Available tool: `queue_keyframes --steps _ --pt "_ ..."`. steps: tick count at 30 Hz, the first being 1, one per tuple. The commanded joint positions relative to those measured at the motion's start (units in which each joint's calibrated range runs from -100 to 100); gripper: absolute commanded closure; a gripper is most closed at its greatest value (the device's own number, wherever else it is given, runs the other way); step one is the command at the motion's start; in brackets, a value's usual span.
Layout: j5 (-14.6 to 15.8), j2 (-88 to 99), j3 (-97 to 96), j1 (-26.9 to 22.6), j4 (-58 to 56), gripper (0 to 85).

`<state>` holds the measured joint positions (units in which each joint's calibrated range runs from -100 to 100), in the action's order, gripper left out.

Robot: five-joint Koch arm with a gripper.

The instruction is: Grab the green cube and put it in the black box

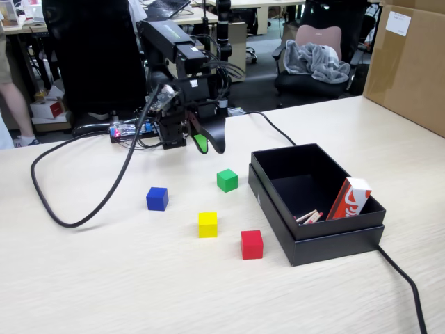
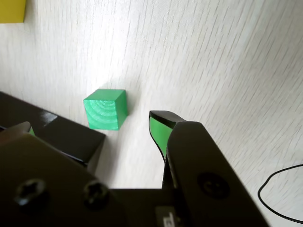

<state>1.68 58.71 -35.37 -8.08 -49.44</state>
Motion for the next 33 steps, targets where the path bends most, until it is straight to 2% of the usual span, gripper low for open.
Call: queue_keyframes --steps 1,8,19,25,26,29,31,32,33 --pt "0.0 -6.67 5.36 -0.29 -0.97 37.9" --pt "0.05 -21.01 10.17 -0.44 -1.14 37.9" --pt "0.49 -33.86 17.51 -1.42 -1.06 38.2" --pt "0.59 -37.99 18.51 -1.61 -1.06 43.2" --pt "0.59 -39.49 18.6 -1.71 -1.14 50.5" --pt "0.63 -40.52 18.6 -1.81 -1.14 58.1" --pt "0.63 -41.21 18.69 -1.81 -1.32 70.0" --pt "0.73 -41.44 18.96 -1.81 -1.32 80.2" --pt "0.83 -41.44 19.05 -1.81 -1.32 83.7"
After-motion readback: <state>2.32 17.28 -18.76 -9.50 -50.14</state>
